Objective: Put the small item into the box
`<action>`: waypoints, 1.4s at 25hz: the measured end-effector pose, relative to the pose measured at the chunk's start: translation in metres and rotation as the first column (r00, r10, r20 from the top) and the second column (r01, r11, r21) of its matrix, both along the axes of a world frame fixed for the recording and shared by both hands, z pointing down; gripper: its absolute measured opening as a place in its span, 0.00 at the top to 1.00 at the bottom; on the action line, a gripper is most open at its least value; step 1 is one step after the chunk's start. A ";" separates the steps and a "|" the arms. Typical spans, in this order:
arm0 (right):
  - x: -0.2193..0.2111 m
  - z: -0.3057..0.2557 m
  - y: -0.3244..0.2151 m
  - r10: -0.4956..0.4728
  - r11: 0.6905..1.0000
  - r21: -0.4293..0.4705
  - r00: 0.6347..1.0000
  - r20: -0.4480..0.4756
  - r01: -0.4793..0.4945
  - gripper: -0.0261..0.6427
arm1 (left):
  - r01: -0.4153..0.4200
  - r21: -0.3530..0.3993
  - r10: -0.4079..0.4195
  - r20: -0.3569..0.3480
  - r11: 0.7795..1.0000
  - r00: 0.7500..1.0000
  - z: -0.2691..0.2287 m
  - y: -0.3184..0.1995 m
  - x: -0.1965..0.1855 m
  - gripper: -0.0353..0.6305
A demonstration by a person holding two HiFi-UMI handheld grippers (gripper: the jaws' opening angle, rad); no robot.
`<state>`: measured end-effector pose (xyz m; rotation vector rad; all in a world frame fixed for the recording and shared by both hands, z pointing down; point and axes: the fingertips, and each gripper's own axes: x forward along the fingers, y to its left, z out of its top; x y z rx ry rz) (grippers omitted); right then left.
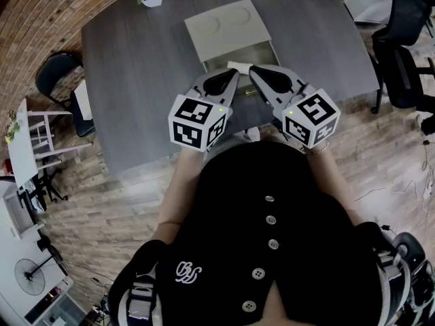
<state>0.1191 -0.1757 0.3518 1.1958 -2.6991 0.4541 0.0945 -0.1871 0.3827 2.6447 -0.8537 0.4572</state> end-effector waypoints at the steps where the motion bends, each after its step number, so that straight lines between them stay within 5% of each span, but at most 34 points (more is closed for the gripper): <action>1: -0.001 0.000 0.000 -0.001 1.000 0.001 1.000 0.002 0.001 0.96 | -0.001 0.000 0.001 0.000 1.000 1.000 0.001 0.000 0.000 0.93; 35: 0.004 0.017 0.008 0.035 0.999 -0.025 0.998 -0.053 -0.037 0.96 | -0.020 -0.045 0.021 0.029 0.999 0.999 0.017 0.007 0.006 0.93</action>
